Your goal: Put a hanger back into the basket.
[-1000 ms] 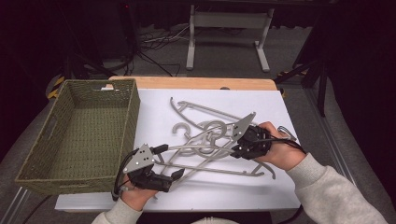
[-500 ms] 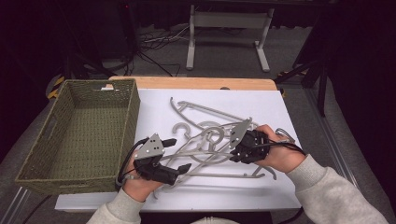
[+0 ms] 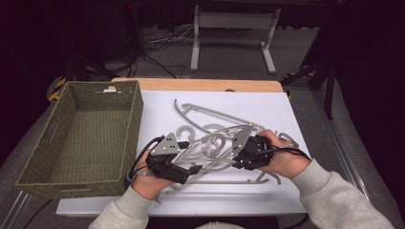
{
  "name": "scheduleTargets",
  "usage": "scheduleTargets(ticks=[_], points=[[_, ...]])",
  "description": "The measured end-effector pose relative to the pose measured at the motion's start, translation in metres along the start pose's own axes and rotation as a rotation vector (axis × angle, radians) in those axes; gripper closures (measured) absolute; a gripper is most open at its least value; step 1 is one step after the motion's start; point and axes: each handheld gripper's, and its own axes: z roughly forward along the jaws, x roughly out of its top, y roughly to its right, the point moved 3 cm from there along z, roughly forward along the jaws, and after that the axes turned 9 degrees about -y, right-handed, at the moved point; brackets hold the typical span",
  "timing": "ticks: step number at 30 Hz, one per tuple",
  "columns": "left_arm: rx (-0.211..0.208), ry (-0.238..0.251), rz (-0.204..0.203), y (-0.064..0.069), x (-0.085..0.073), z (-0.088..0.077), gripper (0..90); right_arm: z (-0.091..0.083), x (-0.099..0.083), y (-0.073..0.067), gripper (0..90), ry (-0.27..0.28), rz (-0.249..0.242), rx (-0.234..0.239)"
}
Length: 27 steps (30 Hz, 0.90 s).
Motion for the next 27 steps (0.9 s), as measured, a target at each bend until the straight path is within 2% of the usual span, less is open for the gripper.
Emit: scheduleTargets(ticks=[6,13,17,20,23,27], points=[[-0.014,-0.055,0.017,-0.002,-0.001,0.004,23.2,-0.001,0.001,-0.003,80.5,0.004,-0.013,0.003],[-0.086,-0.135,0.048,0.000,-0.002,0.010,38.7,-0.001,0.004,-0.005,80.5,-0.001,-0.029,0.001],[-0.103,-0.176,0.059,0.002,-0.003,0.014,47.8,-0.001,0.004,-0.005,80.4,0.005,-0.035,0.000],[-0.119,-0.203,0.075,0.002,-0.004,0.016,58.2,-0.001,0.004,-0.005,80.4,0.010,-0.033,-0.007],[-0.142,-0.217,0.091,0.004,-0.004,0.017,69.0,-0.002,0.004,-0.006,80.5,0.010,-0.041,-0.009],[-0.170,-0.215,0.096,0.005,-0.004,0.015,76.6,-0.002,0.002,-0.006,79.9,0.006,-0.045,-0.024]])
